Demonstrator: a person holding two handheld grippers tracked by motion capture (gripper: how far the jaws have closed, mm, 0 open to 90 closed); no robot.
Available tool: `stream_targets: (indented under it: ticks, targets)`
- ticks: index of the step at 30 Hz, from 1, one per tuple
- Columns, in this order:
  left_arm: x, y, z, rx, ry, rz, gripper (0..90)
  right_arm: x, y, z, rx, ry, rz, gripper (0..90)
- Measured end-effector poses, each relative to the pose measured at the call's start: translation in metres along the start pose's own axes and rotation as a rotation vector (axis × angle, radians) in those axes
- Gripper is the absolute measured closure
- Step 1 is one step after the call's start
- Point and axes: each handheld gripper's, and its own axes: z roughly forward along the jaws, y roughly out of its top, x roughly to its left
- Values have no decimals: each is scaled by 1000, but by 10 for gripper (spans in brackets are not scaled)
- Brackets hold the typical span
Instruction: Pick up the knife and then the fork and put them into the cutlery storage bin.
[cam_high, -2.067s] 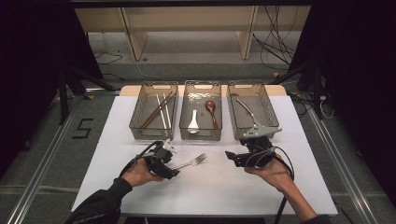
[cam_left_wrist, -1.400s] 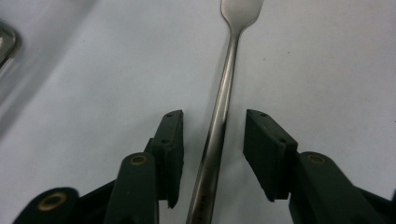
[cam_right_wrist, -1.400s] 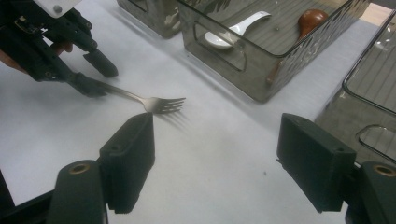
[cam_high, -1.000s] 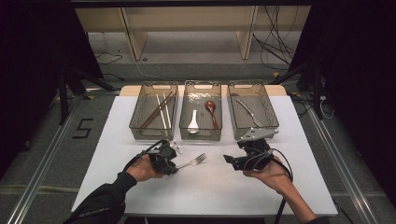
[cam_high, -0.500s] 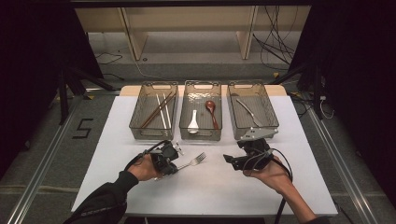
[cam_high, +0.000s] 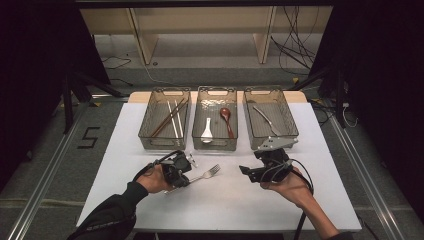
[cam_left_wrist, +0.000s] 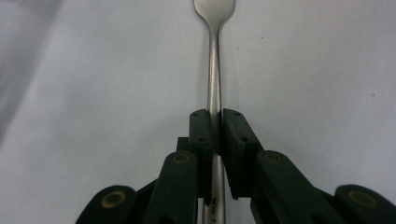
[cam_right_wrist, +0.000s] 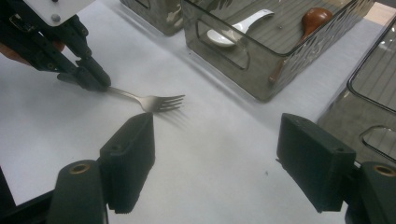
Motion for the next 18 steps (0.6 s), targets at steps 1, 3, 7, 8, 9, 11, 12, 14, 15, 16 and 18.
stream_targets:
  ticks: [1,3,7,8,9,11,12,14,15,16,18]
  targets:
    - [1,0,-1,5,-2,3,822,0,0,0,0,0,0,287]
    - [2,-1,-1,-1,0,-5,821,0,0,0,0,0,0,287]
    - [3,-2,-5,-15,-14,-10,821,0,0,0,0,2,0,287]
    - [3,-1,-6,-19,-15,-12,821,0,0,0,0,2,2,287]
    - [3,-1,-7,-23,-19,-17,821,0,0,0,0,2,1,287]
    - [3,-1,-10,-33,-25,-23,821,1,0,1,-1,7,-6,287]
    - [3,-1,-11,-34,-26,-23,821,2,0,1,-4,9,-10,287]
    - [2,-1,-14,-35,-26,-17,821,5,1,1,-8,15,-23,287]
    - [2,0,-15,-41,-30,-18,821,7,1,1,-10,19,-34,287]
    - [0,0,-17,-42,-33,-16,821,9,2,1,-11,22,-44,287]
    - [-2,2,-20,-46,-43,-11,821,15,3,2,-17,31,-70,287]
